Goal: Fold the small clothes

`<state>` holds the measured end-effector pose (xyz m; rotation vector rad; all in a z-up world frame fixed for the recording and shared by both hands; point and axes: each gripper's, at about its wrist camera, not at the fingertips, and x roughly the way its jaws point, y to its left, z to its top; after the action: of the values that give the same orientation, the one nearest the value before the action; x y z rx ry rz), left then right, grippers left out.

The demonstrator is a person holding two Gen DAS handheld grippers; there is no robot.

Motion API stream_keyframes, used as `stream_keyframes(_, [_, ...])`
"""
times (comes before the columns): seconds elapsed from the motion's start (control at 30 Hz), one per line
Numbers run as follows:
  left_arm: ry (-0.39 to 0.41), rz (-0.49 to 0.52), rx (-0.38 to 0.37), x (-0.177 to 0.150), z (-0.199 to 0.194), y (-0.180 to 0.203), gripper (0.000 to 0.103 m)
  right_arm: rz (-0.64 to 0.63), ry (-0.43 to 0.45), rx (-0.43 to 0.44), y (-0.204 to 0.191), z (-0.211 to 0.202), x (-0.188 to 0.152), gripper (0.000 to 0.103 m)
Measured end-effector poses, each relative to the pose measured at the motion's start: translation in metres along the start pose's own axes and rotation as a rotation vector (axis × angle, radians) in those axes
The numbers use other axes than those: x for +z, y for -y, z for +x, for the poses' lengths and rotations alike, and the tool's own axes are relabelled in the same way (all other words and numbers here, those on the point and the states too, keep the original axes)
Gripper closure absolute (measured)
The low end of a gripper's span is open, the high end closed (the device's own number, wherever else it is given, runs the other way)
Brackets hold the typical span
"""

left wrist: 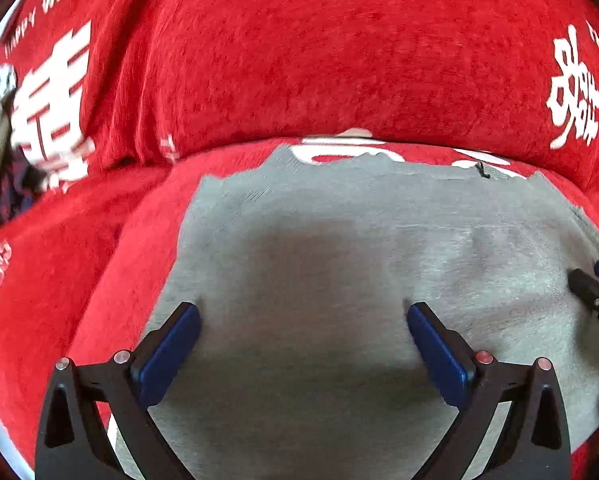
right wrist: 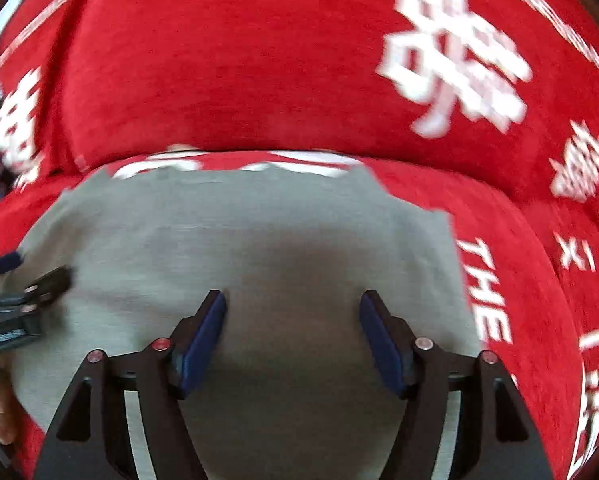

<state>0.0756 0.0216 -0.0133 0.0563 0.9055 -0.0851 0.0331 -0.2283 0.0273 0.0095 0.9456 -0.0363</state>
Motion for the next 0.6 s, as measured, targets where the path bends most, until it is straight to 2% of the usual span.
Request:
stream_keyframes(0.07, [-0.02, -0.044, -0.013, 0.001, -0.005, -0.008, 0.0, 0.031, 0.0, 0.002, 0.014, -0.007, -0.003, 0.031])
stream_keyframes(0.17, [-0.002, -0.076, -0.009, -0.002, -0.023, -0.006, 0.0, 0.045, 0.011, -0.04, 0.012, -0.025, -0.004, 0.031])
stream_keyframes(0.23, [0.024, -0.063, -0.044, -0.008, -0.037, 0.003, 0.0, 0.056, 0.05, 0.013, 0.002, -0.042, -0.007, 0.03])
stream_keyframes(0.3, [0.046, -0.022, -0.021, -0.014, -0.044, 0.016, 0.0, 0.011, 0.066, 0.045, -0.019, -0.051, -0.013, 0.03])
stream_keyframes(0.43, [-0.002, 0.024, 0.055, -0.029, -0.028, 0.02, 0.0, -0.115, 0.017, 0.027, -0.057, -0.035, -0.029, 0.03])
stream_keyframes(0.47, [-0.014, 0.019, 0.059, -0.033, -0.024, 0.014, 0.0, -0.113, -0.006, 0.019, -0.057, -0.028, -0.033, 0.03])
stream_keyframes(0.5, [0.0, 0.001, 0.028, -0.038, -0.025, 0.006, 0.0, -0.095, -0.026, 0.014, -0.052, -0.022, -0.037, 0.03])
stream_keyframes(0.57, [0.009, -0.017, 0.016, -0.043, -0.03, -0.005, 0.0, -0.045, 0.013, 0.046, -0.037, -0.024, -0.042, 0.03])
stream_keyframes(0.6, [0.009, -0.019, 0.012, -0.045, -0.031, -0.008, 0.0, -0.034, 0.014, 0.035, -0.031, -0.025, -0.044, 0.03])
